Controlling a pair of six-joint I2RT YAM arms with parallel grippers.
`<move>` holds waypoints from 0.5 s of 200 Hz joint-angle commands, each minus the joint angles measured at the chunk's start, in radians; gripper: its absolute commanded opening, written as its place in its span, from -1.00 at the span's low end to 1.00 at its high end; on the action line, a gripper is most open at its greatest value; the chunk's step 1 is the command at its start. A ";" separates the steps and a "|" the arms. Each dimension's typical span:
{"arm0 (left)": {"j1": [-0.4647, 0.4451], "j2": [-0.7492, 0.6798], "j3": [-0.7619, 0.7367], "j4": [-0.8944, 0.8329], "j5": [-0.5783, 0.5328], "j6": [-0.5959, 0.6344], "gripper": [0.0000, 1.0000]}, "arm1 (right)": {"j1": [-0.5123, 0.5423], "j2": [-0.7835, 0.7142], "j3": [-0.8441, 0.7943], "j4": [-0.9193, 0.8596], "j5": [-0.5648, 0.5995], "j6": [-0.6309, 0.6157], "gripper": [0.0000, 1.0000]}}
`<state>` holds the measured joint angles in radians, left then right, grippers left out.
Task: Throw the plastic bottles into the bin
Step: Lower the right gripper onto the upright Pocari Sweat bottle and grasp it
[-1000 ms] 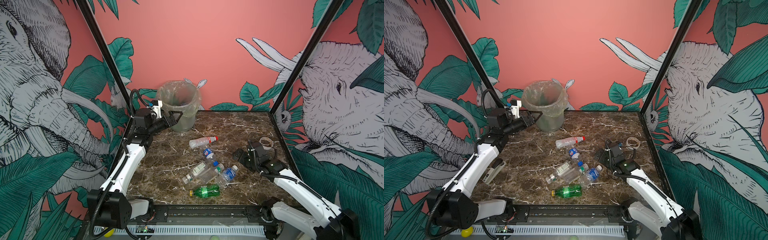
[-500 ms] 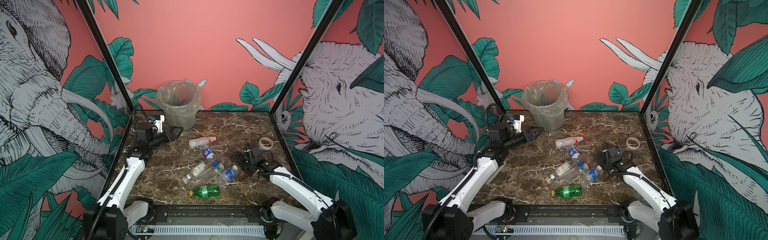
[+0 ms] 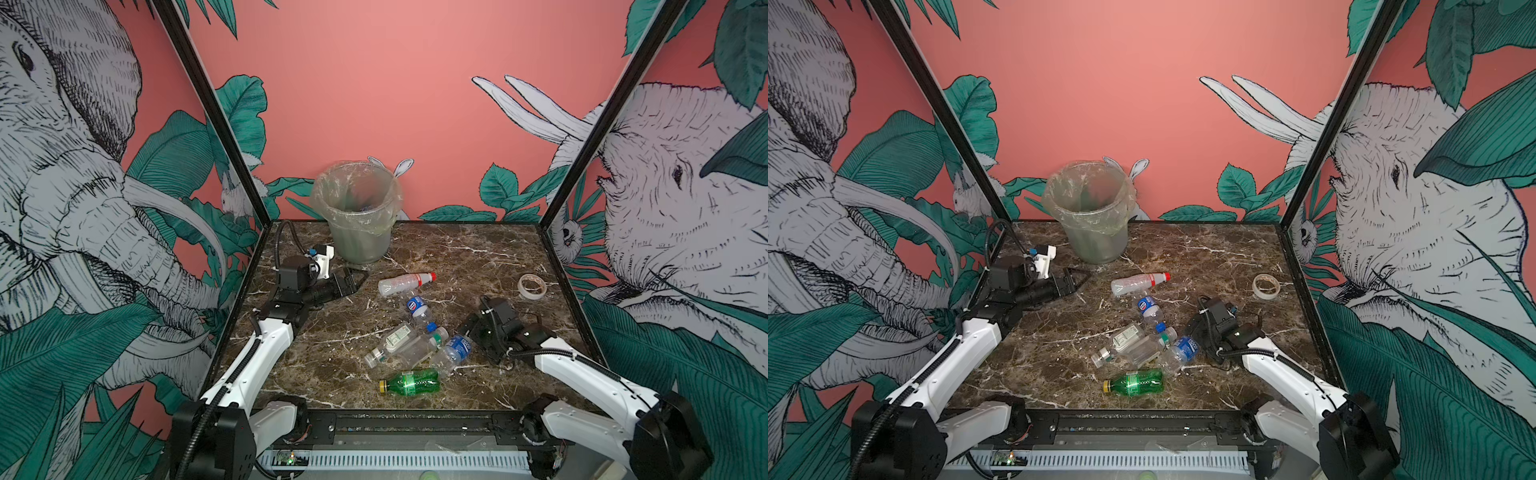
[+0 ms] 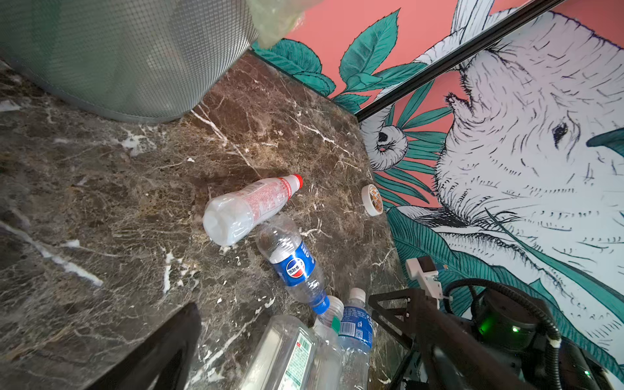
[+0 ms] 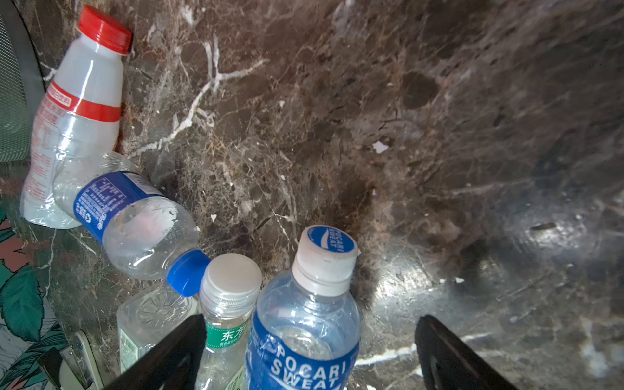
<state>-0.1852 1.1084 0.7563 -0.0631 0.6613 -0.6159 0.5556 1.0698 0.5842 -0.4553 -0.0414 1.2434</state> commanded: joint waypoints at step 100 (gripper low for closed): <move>-0.033 -0.041 -0.094 -0.077 -0.050 0.041 0.99 | 0.046 0.039 -0.067 0.124 0.004 0.104 0.72</move>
<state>-0.2096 1.0870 0.6807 -0.1093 0.6250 -0.6041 0.5892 1.0935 0.5282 -0.3710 -0.0418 1.3094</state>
